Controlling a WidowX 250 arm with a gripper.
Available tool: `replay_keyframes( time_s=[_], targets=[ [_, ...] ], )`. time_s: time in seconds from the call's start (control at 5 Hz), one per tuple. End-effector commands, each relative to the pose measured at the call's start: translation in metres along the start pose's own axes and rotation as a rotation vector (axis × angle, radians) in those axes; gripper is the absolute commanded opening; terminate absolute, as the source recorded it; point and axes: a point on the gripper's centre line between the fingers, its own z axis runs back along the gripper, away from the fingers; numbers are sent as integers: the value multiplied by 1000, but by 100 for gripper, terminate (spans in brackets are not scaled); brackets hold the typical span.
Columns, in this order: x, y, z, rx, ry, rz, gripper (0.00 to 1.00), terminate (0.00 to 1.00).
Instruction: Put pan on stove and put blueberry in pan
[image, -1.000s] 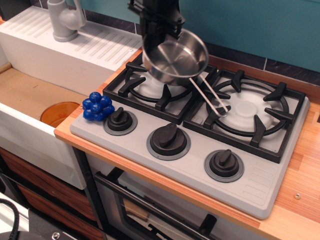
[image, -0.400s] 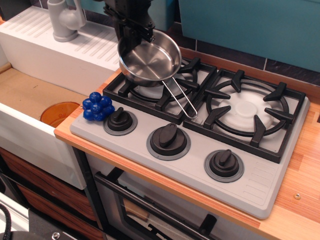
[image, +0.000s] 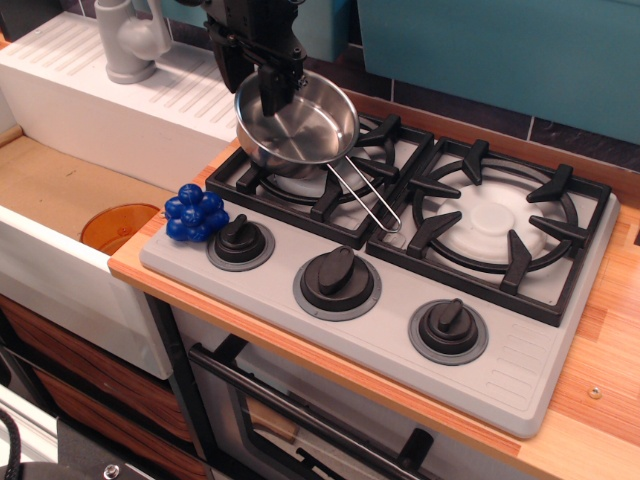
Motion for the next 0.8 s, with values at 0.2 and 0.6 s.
replay_keyframes(
  time_s=[0.2,0.6],
  targets=[
    [21,-1,52,31,-1,-17,100,0],
    [21,-1,52,31,-1,-17,100,0]
  ],
)
